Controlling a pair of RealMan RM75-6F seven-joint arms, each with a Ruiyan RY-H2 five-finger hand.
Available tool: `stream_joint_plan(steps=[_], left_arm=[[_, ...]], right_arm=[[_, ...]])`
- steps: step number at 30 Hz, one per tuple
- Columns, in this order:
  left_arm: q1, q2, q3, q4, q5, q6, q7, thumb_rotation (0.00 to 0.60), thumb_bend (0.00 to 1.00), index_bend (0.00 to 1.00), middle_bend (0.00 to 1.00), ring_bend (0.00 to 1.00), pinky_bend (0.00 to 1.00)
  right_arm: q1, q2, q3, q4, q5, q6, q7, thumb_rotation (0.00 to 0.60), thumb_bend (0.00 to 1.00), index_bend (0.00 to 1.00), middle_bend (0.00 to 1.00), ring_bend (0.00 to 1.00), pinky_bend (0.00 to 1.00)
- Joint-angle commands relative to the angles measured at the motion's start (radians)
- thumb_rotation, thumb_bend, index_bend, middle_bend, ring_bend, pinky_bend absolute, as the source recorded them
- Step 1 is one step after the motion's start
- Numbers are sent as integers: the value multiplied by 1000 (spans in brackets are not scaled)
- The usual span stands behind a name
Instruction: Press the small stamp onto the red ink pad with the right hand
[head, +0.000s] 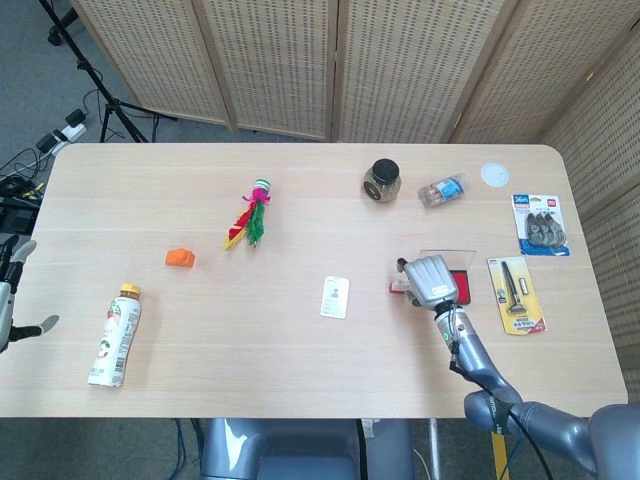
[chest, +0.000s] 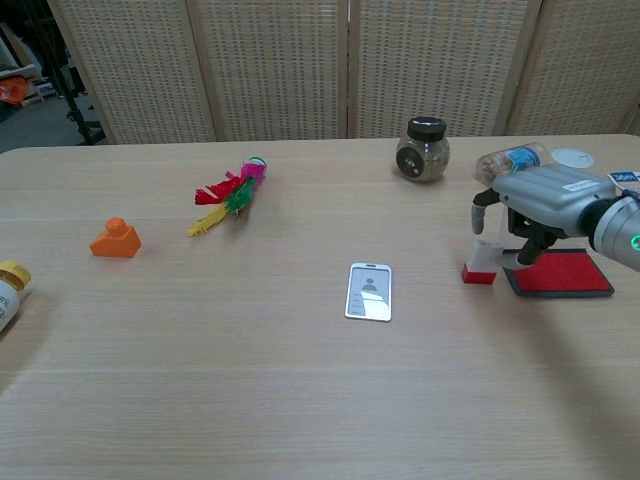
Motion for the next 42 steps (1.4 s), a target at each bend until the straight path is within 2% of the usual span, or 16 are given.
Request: stream_joint_plan(steps=[1, 10, 21, 31, 39, 42], left_arm=[[1, -1, 1, 1, -1, 0, -1, 600, 0, 0, 0, 0, 0], [-2, -3, 2, 2, -6, -4, 3, 600, 0, 0, 0, 0, 0], [-3, -3, 1, 4, -10, -7, 0, 600, 0, 0, 0, 0, 0], [-3, -2, 3, 5, -8, -7, 0, 600, 0, 0, 0, 0, 0], [-1, -1, 5, 5, -4, -3, -4, 600, 0, 0, 0, 0, 0], [0, -1, 6, 3, -1, -1, -4, 600, 0, 0, 0, 0, 0]], right_arm=[[4, -5, 2, 3, -1, 0, 2, 600, 338, 436, 1000, 1000, 1000], [12, -17, 5, 16, 4, -4, -3, 600, 364, 458, 1000, 1000, 1000], [19, -22, 9, 30, 12, -10, -5, 600, 463, 514, 1000, 1000, 1000], [19, -19, 7, 24, 14, -11, -6, 600, 466, 565, 1000, 1000, 1000], [-13, 80, 7, -103, -77, 98, 37, 600, 468, 568, 1000, 1000, 1000], [-34, 126, 3, -152, -114, 151, 49, 600, 504, 570, 1000, 1000, 1000]])
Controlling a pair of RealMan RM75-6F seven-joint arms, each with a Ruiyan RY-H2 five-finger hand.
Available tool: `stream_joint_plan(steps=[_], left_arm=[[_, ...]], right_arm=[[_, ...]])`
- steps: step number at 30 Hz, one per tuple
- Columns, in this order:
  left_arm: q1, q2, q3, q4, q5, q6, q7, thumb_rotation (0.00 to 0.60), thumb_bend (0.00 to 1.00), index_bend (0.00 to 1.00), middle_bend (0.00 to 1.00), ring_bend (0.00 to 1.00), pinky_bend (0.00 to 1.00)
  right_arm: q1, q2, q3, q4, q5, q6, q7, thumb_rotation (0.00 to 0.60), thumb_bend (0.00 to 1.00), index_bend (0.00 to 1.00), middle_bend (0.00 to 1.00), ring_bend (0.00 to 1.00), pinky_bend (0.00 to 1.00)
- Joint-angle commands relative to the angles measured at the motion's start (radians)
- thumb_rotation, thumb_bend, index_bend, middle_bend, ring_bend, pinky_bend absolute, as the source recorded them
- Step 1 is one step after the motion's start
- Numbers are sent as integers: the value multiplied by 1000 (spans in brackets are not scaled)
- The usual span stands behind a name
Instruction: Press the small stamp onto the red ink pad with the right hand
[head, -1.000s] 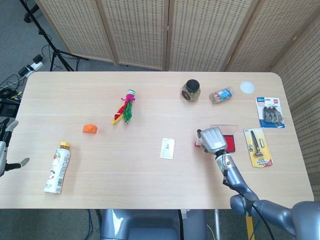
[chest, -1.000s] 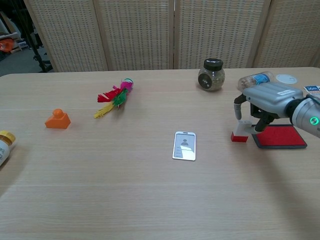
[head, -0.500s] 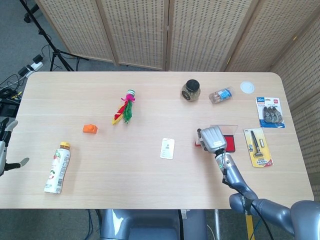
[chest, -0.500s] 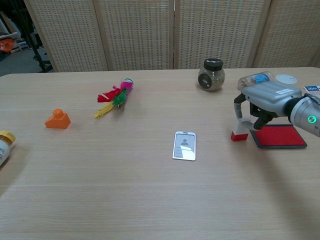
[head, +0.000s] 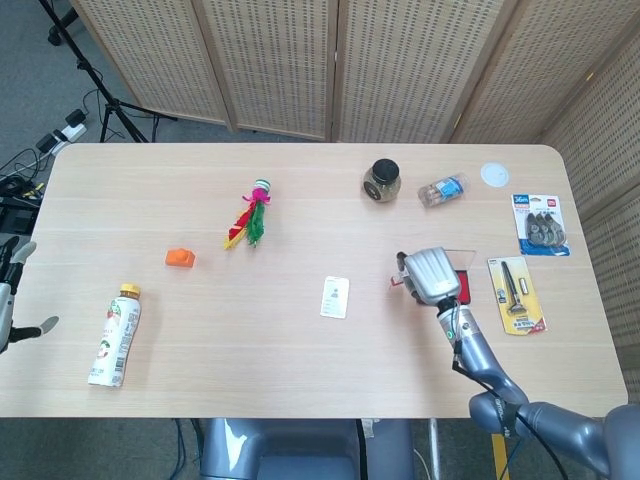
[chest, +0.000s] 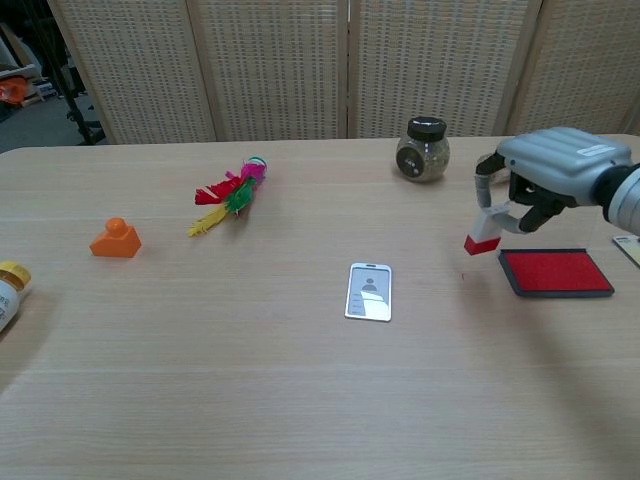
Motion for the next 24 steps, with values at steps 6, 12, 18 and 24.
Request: stream_joint_plan(steps=[6, 12, 18, 24], left_arm=[[8, 3, 12, -10, 31, 15, -3, 600, 0, 0, 0, 0, 0], [14, 5, 15, -15, 43, 25, -8, 600, 0, 0, 0, 0, 0], [17, 8, 12, -15, 42, 30, -15, 600, 0, 0, 0, 0, 0], [16, 5, 13, -15, 40, 28, -9, 600, 0, 0, 0, 0, 0]], right_arm=[[-106, 129, -64, -57, -129, 159, 75, 600, 516, 570, 1000, 1000, 1000], [-130, 108, -69, 35, -109, 137, 146, 600, 517, 570, 1000, 1000, 1000], [-133, 72, -66, 121, -101, 109, 197, 600, 517, 570, 1000, 1000, 1000], [-131, 53, -70, 147, -110, 93, 217, 600, 518, 575, 1000, 1000, 1000]])
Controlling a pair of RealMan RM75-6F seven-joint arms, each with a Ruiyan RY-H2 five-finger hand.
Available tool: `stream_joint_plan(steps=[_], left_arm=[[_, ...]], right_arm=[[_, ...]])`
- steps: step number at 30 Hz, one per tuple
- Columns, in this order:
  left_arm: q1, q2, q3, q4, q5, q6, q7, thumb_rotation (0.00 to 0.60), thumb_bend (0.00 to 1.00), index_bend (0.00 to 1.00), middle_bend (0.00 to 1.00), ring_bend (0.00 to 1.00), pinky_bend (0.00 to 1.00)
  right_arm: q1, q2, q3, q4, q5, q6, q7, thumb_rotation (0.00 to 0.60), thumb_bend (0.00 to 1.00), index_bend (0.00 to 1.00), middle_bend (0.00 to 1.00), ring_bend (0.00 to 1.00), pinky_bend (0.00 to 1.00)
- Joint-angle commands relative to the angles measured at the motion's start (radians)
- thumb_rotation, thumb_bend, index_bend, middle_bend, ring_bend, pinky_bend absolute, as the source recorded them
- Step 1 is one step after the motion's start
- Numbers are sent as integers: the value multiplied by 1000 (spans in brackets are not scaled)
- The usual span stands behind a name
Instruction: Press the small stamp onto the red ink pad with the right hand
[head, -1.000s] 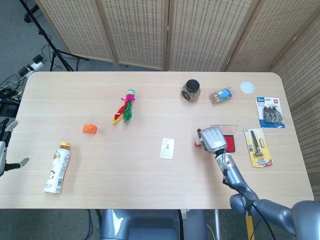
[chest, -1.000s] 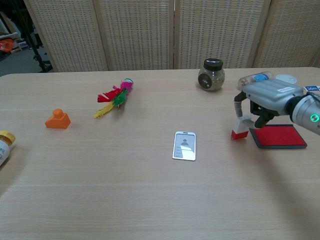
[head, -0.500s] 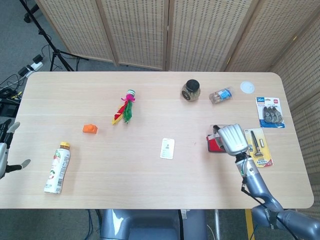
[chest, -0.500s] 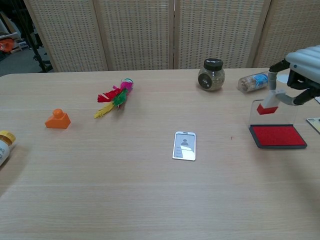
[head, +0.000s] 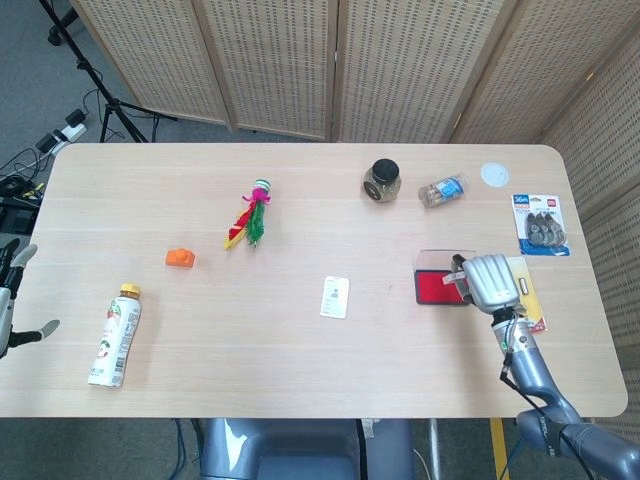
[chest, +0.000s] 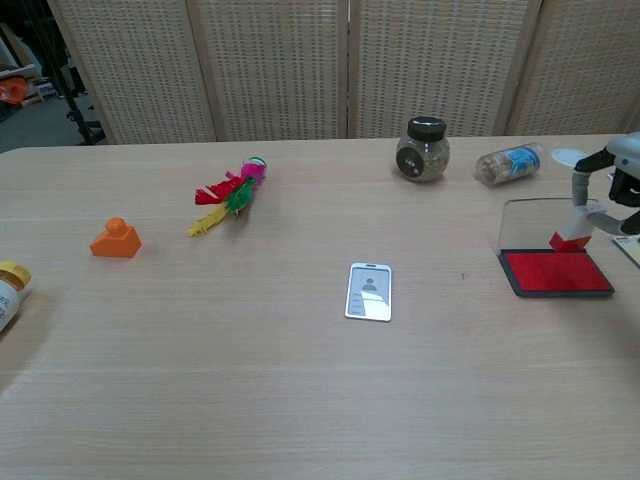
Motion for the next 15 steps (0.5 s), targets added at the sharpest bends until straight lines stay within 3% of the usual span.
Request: stream_joint_plan(steps=[1, 15], left_arm=[[0, -1, 0, 1, -2, 0, 1, 600, 0, 0, 0, 0, 0], [-1, 0, -1, 5, -7, -7, -3, 600, 0, 0, 0, 0, 0]], right_arm=[[1, -9, -6, 3, -14, -1, -3, 600, 517, 576, 1000, 1000, 1000], [15, -53, 9, 25, 21, -55, -90, 600, 517, 576, 1000, 1000, 1000]])
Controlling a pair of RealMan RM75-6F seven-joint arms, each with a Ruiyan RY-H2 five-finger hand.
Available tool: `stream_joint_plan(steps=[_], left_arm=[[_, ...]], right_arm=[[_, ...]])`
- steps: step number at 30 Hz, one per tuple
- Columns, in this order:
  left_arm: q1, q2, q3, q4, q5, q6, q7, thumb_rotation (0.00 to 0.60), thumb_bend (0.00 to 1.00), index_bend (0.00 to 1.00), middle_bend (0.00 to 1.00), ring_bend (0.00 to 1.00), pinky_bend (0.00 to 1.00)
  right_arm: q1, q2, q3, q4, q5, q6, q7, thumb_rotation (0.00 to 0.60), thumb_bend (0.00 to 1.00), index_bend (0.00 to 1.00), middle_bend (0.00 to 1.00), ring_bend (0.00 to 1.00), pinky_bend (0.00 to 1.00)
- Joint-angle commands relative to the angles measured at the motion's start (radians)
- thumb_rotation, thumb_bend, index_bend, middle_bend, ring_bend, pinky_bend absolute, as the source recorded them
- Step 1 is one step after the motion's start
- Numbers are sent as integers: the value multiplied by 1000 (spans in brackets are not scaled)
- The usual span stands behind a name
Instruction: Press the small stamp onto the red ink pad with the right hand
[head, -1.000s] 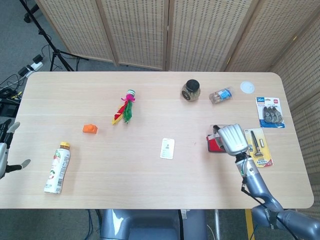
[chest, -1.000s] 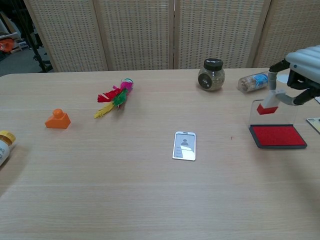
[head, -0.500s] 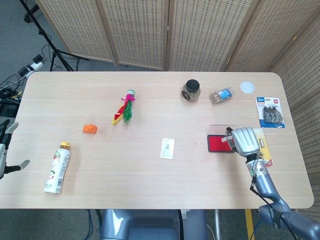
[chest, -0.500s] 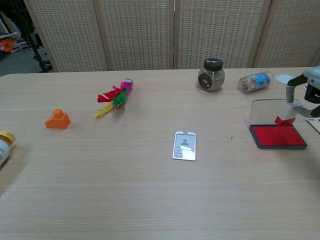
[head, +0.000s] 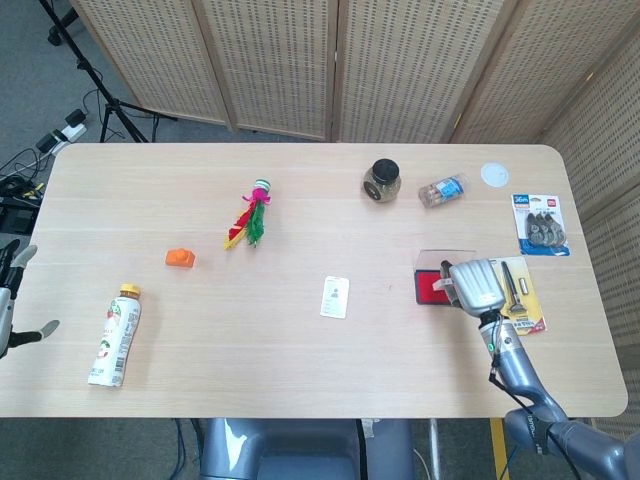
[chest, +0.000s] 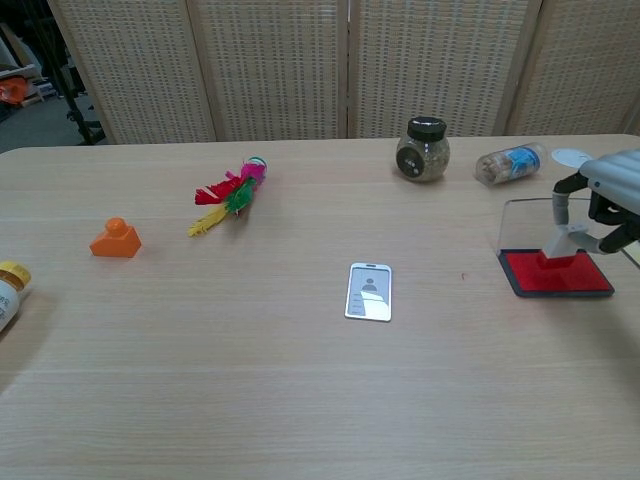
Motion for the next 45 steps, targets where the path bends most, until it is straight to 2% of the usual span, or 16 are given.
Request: stream_joint_plan(steps=[1, 25, 45], left_arm=[[0, 0, 0, 1, -1, -2, -1, 600, 0, 0, 0, 0, 0], [-1, -4, 0, 5, -5, -4, 4, 600, 0, 0, 0, 0, 0], [3, -1, 0, 14, -5, -5, -11, 600, 0, 0, 0, 0, 0]], right_arm=[[4, -4, 6, 1, 12, -13, -21, 600, 518, 576, 1000, 1000, 1000], [18, -41, 30, 48, 74, -77, -70, 600, 519, 576, 1000, 1000, 1000], [16, -84, 26, 117, 76, -95, -56, 600, 543, 576, 1000, 1000, 1000]])
